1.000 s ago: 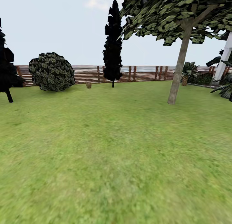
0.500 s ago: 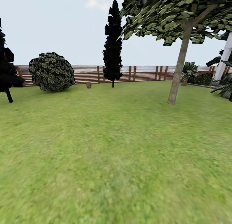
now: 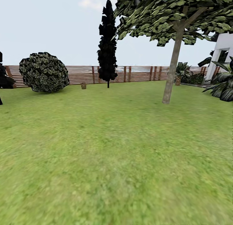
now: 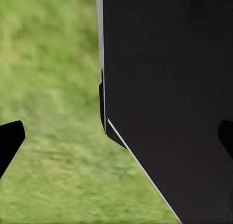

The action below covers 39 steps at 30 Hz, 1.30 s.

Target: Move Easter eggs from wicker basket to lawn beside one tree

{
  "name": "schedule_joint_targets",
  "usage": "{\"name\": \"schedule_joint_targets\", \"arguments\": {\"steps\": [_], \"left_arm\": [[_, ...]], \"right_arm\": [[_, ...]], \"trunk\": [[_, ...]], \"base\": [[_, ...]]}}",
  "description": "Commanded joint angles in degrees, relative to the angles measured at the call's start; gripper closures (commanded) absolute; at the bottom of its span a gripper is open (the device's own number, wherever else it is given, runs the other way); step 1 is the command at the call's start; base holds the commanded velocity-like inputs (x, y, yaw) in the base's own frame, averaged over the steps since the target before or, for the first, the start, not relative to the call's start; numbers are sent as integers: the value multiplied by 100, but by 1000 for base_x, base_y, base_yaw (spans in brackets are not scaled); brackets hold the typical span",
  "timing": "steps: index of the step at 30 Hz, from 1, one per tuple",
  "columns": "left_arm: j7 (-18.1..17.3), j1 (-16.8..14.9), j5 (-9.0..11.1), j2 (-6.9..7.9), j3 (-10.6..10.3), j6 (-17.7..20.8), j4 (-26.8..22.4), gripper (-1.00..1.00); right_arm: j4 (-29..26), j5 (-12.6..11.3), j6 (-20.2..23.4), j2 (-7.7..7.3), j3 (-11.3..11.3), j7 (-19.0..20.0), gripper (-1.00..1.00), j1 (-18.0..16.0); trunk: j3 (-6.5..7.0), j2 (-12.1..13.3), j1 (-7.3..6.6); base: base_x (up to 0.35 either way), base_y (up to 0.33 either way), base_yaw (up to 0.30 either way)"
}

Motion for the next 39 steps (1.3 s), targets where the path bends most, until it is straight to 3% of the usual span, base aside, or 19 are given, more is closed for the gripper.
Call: {"name": "schedule_joint_targets", "arguments": {"steps": [1, 20, 27, 39], "left_arm": [[0, -1, 1, 0, -2, 0, -3, -100], [-8, -1, -2, -17, -17, -2, -13, -100], [-9, -1, 0, -78, -18, -8, -50, -100], [-42, -1, 7, -89, -8, -26, -258, -100]], "right_arm": [[14, 1, -1, 2, 3, -1, -100, -7], [96, 19, -4, 2, 7, 22, -100, -7], [96, 13, 13, 1, 6, 1, -100, -7], [93, 11, 25, 5, 7, -6, -100, -7]], "trunk": [[-4, -2, 0], [-36, -2, 0], [-36, -2, 0], [-36, -2, 0]], "base": [[0, 0, -28], [0, 0, -216], [0, 0, 10], [0, 0, 235]]}}
